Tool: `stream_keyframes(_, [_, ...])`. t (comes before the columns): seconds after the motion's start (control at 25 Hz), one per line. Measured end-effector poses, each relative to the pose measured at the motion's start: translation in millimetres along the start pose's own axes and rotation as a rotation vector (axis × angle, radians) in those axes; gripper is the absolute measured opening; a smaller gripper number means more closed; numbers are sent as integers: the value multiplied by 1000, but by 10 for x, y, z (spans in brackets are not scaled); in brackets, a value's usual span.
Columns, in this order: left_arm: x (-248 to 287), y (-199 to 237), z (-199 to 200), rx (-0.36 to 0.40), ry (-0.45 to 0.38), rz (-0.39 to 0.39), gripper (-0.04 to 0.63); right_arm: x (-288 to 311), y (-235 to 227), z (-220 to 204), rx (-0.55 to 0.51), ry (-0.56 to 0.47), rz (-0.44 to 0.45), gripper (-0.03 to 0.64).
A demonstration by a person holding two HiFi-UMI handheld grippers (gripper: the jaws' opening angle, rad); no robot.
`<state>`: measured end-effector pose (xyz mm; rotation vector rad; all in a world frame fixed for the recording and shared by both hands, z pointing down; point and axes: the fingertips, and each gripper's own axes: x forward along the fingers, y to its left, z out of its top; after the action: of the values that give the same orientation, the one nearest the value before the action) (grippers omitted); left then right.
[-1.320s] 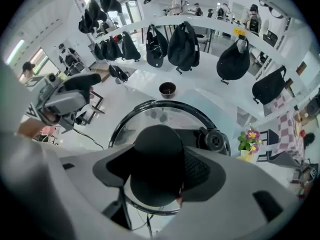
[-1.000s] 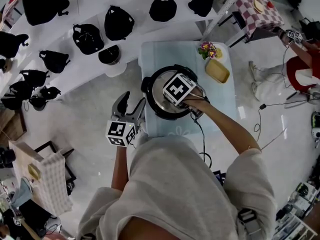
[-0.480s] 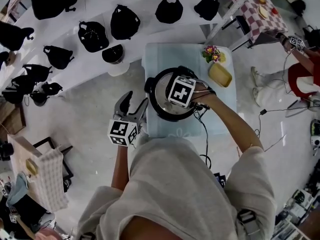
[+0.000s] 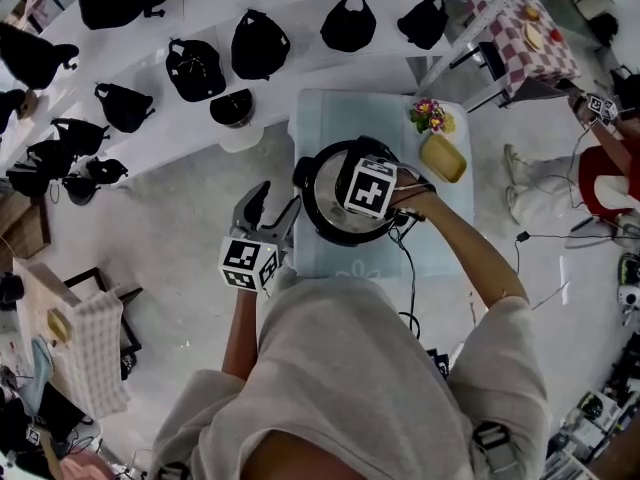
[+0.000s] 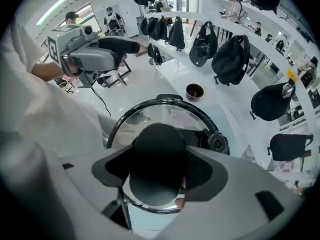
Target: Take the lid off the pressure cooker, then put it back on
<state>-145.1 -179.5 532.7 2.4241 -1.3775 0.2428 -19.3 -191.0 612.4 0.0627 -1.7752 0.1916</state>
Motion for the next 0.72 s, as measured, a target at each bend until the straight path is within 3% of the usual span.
stream_keyframes(0.32, [-43,-31,29,23,-6,0,261,-134,-7,9,14,-82,-25,308])
stream_keyframes(0.72, [-58,-61,73,45,-2,-5,261,-465,-107,44,183,-324,-135,268])
